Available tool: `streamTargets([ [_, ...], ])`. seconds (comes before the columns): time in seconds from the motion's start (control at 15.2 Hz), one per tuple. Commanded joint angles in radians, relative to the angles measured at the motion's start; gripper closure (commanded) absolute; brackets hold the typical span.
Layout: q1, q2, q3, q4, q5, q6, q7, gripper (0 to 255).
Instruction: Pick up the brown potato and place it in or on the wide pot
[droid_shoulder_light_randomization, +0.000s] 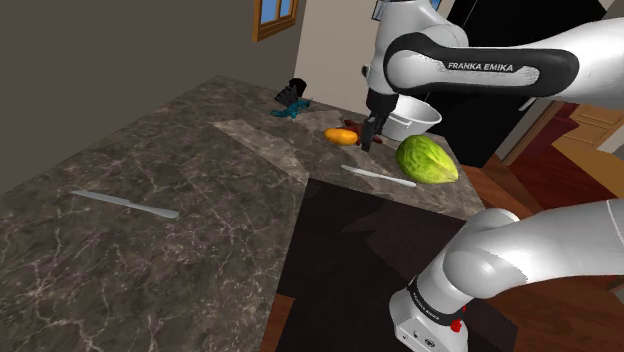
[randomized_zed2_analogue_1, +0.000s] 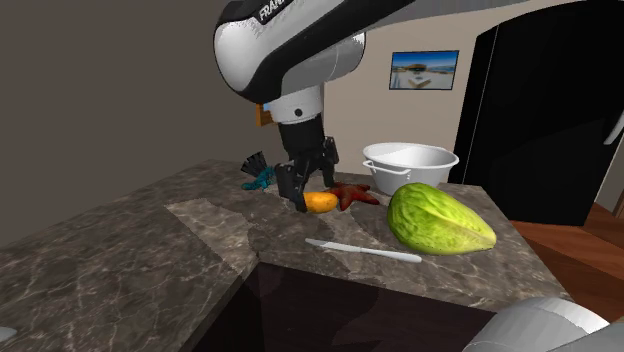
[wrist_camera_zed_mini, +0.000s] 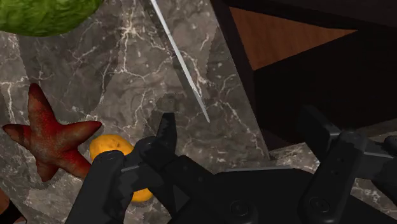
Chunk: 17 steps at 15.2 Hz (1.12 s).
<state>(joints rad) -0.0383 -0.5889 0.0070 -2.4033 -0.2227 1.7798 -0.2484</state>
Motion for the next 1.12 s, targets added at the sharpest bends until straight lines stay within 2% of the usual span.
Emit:
streamTargets([
  [0.0, -0.004, 0.061, -0.001, 0.0, -0.039, 0.075, -0.013, 0],
  [0.53, -0.041, 0.321, -0.016, 0.09, -0.205, 0.3, -0.06, 0],
  [1.06, -0.068, 0.595, -0.025, 0.266, -0.383, 0.457, -0.069, 0],
])
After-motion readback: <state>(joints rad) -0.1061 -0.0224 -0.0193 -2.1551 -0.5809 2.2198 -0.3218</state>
